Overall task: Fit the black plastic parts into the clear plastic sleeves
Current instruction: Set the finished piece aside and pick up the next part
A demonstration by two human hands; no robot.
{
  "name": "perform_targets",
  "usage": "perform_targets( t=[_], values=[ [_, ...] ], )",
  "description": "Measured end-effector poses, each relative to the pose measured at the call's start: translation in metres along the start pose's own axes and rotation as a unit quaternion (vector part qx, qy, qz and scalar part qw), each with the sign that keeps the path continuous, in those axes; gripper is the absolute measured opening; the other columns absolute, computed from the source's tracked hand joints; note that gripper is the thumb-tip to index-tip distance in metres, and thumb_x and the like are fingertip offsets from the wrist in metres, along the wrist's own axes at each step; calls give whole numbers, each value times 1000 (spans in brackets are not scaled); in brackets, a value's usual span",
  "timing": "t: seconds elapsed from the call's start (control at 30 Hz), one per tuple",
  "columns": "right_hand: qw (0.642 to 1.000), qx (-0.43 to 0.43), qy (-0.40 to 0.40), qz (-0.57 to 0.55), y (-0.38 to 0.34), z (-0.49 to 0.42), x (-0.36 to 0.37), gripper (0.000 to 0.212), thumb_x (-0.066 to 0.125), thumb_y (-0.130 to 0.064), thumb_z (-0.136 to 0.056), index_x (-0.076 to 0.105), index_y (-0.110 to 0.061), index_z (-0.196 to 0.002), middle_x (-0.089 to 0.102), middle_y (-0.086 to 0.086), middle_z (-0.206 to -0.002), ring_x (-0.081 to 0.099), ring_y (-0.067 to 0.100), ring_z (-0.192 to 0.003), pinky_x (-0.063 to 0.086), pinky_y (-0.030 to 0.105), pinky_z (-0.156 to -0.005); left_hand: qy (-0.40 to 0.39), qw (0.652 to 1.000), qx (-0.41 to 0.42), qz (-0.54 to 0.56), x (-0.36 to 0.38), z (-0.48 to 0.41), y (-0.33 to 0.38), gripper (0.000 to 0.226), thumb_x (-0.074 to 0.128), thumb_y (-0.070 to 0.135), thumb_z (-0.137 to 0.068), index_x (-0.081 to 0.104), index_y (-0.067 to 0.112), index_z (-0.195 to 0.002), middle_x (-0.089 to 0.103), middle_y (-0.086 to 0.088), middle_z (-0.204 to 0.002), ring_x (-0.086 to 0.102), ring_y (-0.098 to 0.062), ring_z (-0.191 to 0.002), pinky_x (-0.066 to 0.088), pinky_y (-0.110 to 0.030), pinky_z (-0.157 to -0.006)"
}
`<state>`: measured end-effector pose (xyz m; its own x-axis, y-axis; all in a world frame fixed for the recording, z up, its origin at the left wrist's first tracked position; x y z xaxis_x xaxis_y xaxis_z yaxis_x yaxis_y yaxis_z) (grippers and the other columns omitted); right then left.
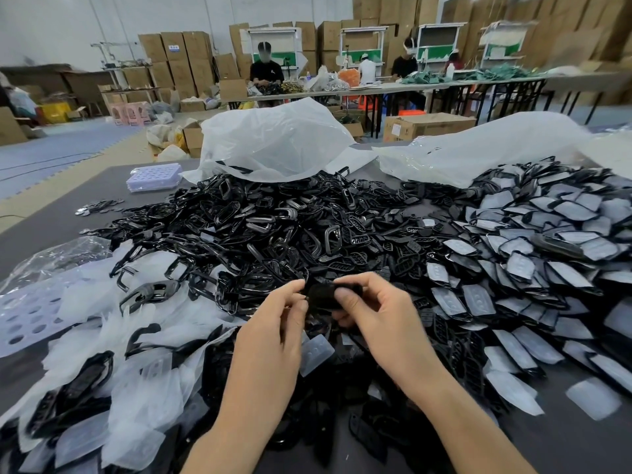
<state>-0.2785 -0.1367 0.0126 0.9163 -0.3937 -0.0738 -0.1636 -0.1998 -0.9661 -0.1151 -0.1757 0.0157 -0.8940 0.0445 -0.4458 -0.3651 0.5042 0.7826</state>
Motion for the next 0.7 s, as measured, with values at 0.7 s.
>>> perform_targets(
  t=[0.7],
  values=[
    [975,60,58,-208,-1,-8,-19,11,73,-28,-90,77,-24,-99,78,0,-99,75,20,-87,59,24,-70,-35,998,37,-40,-8,-3,4,6,67,36,-91,63,38,-89,63,21,-94,56,-3,-96,39,-9,-83]
  ],
)
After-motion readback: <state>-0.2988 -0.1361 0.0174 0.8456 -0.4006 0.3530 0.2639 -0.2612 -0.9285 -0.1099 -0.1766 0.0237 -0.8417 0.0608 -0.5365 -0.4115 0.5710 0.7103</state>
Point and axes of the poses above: each hand's wrist, its own z-axis away from the middle knuckle, its own x-axis out of the palm, y = z × x, the point moved 3 cm from there along -z, towards the middle knuckle
